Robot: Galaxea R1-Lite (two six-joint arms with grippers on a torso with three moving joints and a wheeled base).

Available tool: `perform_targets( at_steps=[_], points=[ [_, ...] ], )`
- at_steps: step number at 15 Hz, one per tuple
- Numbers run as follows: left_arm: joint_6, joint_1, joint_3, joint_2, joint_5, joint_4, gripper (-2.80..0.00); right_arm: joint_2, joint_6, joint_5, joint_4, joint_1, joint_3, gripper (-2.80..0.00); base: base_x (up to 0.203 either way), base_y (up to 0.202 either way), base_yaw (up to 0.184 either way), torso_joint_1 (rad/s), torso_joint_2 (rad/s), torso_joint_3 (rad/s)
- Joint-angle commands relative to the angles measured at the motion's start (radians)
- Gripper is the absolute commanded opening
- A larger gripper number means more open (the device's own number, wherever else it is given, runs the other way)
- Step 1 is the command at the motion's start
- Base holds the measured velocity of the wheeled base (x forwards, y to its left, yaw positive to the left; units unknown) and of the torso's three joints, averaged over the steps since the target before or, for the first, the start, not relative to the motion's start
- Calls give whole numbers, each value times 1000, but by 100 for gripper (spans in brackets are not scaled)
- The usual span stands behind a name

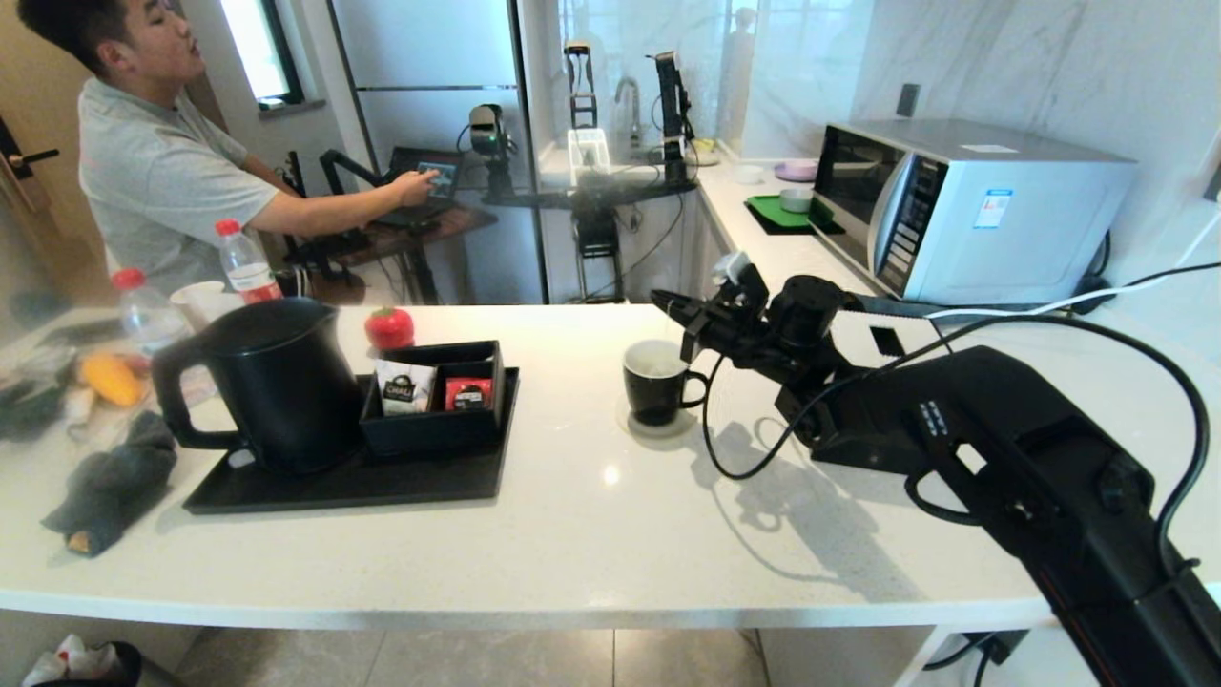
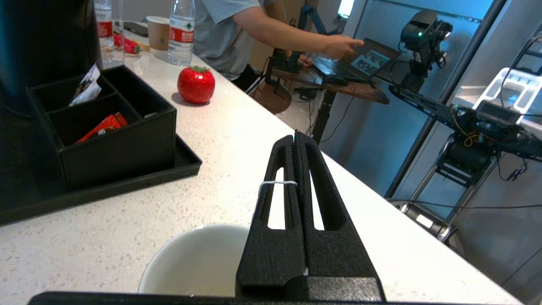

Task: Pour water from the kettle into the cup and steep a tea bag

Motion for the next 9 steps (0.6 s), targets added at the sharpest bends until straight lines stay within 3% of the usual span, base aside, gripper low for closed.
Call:
perform_targets(
  at_steps=[1,9],
  points=[
    [0,0,0,0,0,0,-280,-52,0,5,-2,-9,-17,-280,0,0,0,0,0,0],
    [0,0,0,0,0,0,-280,-165,1,7,29,-11,-58,-280,0,0,0,0,0,0]
  ],
)
